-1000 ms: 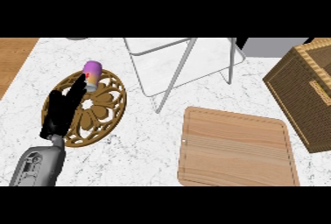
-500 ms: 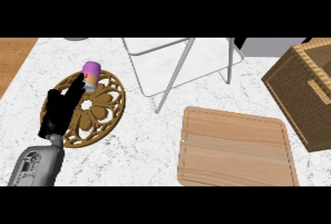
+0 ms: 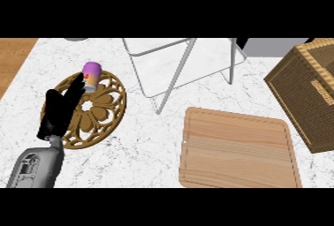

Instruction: Pick the lemon from the cutting board and place it in the basket

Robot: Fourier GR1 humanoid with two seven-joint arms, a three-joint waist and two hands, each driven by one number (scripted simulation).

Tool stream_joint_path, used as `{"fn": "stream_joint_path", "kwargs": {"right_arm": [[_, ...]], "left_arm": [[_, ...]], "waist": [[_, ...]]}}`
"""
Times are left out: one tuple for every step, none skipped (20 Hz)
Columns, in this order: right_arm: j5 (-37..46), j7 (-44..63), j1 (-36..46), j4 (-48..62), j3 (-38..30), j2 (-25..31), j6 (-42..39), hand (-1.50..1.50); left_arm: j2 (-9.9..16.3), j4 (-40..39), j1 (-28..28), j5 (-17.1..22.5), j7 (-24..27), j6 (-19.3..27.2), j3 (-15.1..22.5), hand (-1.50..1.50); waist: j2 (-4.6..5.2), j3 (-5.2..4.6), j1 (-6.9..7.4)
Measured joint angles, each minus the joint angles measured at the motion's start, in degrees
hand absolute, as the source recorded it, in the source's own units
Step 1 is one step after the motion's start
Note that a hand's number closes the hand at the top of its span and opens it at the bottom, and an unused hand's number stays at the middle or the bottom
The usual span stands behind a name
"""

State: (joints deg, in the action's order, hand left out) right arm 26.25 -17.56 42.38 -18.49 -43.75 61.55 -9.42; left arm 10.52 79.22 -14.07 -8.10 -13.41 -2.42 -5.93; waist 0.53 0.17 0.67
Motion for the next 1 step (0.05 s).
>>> {"fn": "stream_joint_path", "kwargs": {"right_arm": [[-0.5,-1.1,-1.3,1.1,-0.8,1.3,-0.9,-1.50]], "left_arm": [[0.1,0.0,0.0,0.0,0.2,-0.1,0.0,0.00]], "waist": [[0.05,0.03,-0.01]]}}
